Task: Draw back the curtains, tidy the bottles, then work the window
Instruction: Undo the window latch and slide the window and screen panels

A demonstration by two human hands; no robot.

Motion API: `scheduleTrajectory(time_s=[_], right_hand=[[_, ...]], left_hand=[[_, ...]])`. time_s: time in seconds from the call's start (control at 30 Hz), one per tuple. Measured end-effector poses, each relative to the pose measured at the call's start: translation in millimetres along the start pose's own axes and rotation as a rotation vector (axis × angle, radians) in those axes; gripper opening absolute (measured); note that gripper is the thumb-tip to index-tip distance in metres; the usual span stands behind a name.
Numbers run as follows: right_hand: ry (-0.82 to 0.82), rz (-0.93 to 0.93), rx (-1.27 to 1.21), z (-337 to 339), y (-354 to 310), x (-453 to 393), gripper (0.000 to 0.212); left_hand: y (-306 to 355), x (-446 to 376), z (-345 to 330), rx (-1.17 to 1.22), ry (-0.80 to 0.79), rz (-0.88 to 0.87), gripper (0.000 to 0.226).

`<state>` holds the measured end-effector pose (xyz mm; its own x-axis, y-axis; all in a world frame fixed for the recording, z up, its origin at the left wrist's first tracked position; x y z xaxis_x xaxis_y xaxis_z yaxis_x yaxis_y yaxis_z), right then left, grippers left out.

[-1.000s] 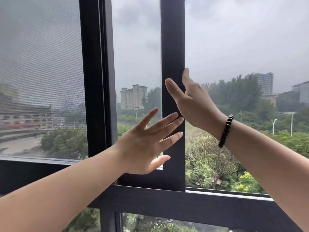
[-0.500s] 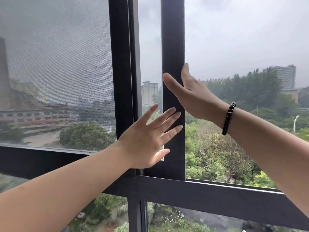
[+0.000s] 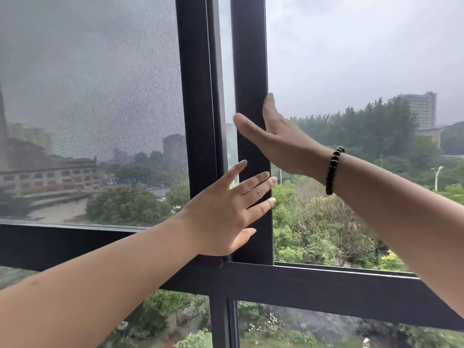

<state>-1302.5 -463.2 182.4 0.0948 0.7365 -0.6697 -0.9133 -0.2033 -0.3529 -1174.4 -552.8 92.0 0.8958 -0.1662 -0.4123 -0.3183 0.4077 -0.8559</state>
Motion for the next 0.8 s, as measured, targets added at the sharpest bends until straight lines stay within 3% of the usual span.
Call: scheduleTrajectory(time_s=[0.8], right_hand=[[-0.006,-0.079,-0.06,-29,-23,-14,0.09]], left_hand=[[-7,22,-1,0.07,-0.082,0.093,0.063]])
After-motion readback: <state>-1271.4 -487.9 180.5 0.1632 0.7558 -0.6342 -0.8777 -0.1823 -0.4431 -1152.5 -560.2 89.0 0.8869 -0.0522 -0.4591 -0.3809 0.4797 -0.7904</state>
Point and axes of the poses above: each hand's wrist, its own x-axis away from the middle knuckle, its own z-axis out of the back of the hand, y = z × x, the point moved 1 cm from there along -x, towards the middle knuckle, and after that the axes turned 1 degree about -y, right-handed, at the moved point
